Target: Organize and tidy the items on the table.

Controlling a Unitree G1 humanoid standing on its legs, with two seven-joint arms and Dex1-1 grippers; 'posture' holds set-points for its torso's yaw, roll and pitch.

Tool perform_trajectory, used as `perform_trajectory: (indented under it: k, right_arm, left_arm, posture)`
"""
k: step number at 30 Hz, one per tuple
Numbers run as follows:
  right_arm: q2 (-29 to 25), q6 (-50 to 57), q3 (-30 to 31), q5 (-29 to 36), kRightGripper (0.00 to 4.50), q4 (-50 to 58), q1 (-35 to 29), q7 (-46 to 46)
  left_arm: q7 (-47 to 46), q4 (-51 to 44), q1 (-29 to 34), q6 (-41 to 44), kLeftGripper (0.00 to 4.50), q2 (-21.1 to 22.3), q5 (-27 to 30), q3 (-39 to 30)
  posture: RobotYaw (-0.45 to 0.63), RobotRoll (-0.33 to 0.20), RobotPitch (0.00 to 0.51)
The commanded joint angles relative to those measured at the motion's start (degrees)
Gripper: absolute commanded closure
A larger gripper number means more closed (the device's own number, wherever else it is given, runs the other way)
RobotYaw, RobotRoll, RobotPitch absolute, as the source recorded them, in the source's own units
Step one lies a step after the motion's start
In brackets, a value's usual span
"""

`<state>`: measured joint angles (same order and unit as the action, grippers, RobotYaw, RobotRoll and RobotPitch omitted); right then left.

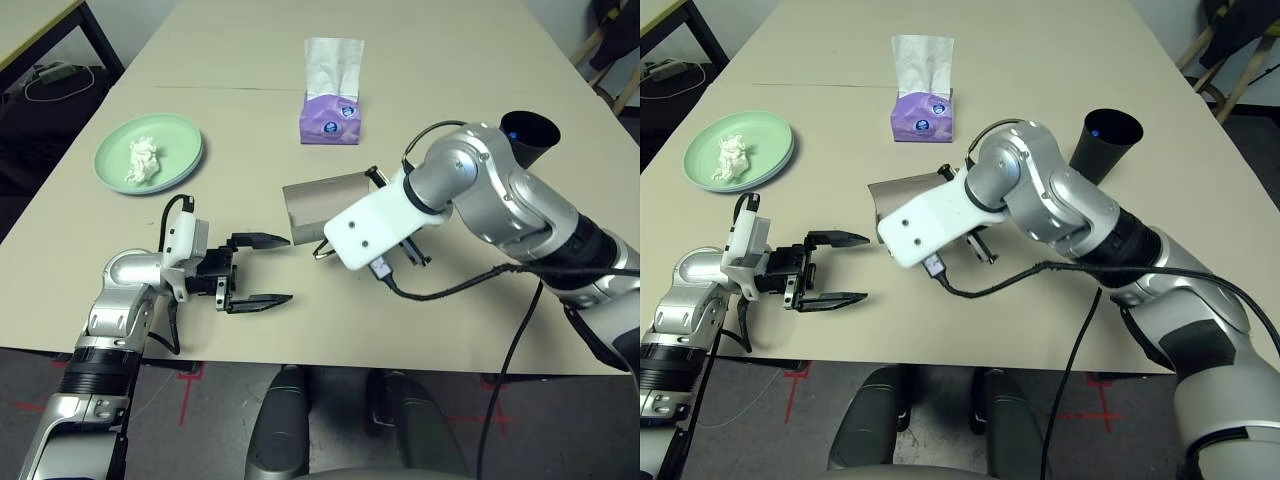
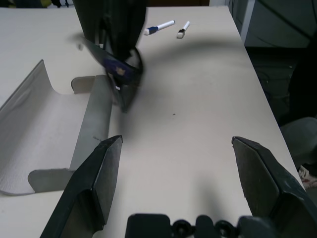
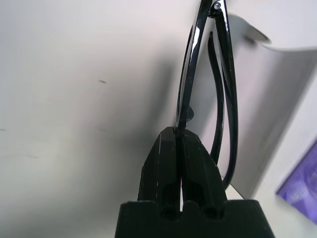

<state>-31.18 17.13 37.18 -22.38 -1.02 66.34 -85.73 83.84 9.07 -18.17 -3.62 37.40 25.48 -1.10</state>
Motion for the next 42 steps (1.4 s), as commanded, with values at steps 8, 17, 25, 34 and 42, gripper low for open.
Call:
perform_trajectory:
  k: [8,17,25,34,42]
  right_arm:
    - [5.3,0.3,-1.9,-1.4,4.47,-12.6,6.1,5.8]
    - [8.6,1.3,-2.2,-0.8,4.47,-15.1,6.2,6.7]
    - [11.7,1.0,-1.8,-0.2,4.47,-19.3,6.1,6.7]
    - [13.3,-3.1,-0.7,-2.2,4.47,-26.4,5.6,9.4]
    - [14.4,-1.8,-1.0,-2.3,4.47,-27.9,5.4,8.5]
  left_arm:
    - [-8.3,-1.1,1.0,1.4,0.0,0.7,-1.9,-1.7]
    - [-10.0,-5.0,2.4,0.9,0.0,-0.2,0.4,-2.5]
    - [-11.3,-8.1,3.8,2.2,0.0,0.2,0.6,-2.5]
    - [-13.3,-11.4,6.6,3.3,0.0,0.7,1.0,-3.5]
    - [-13.2,-11.4,6.4,3.6,0.0,0.8,0.8,-3.7]
  posture:
    - [0.2,0.0,0.18]
    - [0.22,0.0,0.187]
    - [0.26,0.0,0.199]
    - [0.29,0.0,0.206]
    - [0.28,0.0,0.203]
